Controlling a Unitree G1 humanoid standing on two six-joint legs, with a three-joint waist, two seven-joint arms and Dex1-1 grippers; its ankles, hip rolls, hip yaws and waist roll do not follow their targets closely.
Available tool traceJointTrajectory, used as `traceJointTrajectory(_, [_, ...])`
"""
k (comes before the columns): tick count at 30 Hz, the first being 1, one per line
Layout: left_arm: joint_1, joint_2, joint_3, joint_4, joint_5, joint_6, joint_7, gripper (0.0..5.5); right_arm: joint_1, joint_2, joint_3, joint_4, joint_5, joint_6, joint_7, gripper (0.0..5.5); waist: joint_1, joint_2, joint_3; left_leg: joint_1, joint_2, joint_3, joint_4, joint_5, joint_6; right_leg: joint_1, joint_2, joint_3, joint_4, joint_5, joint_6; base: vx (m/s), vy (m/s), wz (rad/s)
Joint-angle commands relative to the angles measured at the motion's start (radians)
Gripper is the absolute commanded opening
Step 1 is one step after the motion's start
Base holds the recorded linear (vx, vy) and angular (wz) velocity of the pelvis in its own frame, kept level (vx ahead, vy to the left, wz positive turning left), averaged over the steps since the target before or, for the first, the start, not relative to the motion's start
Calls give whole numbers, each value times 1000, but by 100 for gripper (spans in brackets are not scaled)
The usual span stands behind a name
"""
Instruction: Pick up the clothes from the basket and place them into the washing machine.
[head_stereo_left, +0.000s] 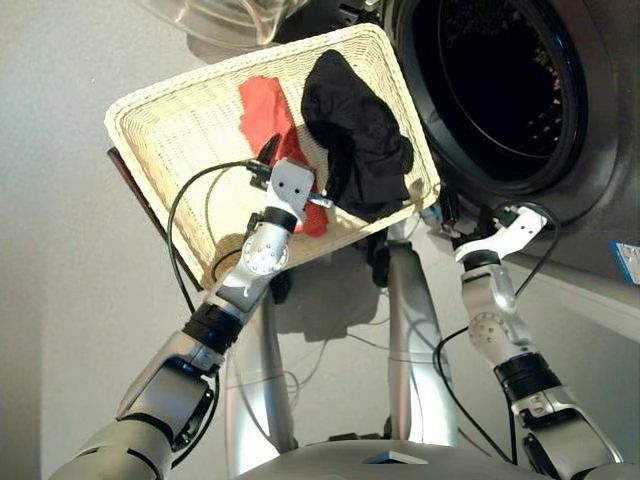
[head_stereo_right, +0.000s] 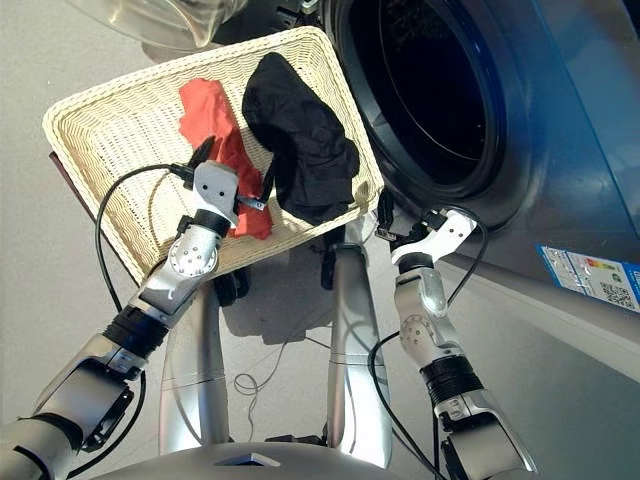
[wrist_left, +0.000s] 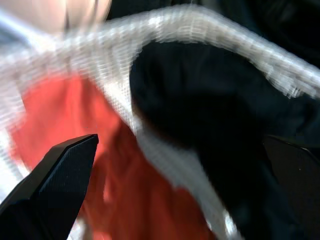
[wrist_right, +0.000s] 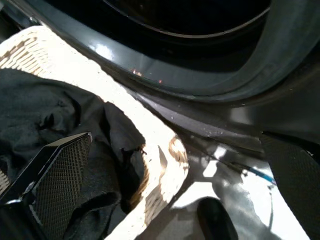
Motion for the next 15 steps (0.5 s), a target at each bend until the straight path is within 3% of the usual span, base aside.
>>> traceJointTrajectory(1, [-44,-61,-34,73,-80,-49,14,550,18,5,22,-85,-32,-26,7,550,-19,-6,-38,-31,11,-16,-43,44,40,51,-26,1,-15,6,-43,0,0,0])
traceJointTrajectory(5, [-103,-119,-72,216,-108,-43,48,550,29,0,37,-117,-9,-33,10,550,-37,-14,-43,-37,12,-18,-43,50,38,47,-24,1,-16,9,-43,0,0,0])
traceJointTrajectory(7, [-137,-136,-73,289,-35,-17,103,550,44,-7,43,-136,-20,-33,7,550,-44,-19,-46,-39,16,-19,-42,49,36,47,-23,0,-15,8,-43,0,0,0])
traceJointTrajectory(15, [-141,-175,-55,412,33,-11,239,550,88,-17,42,-200,2,-68,-1,550,-54,-36,-46,-43,24,-27,-35,51,32,44,-21,-2,-11,11,-40,-1,-8,-54])
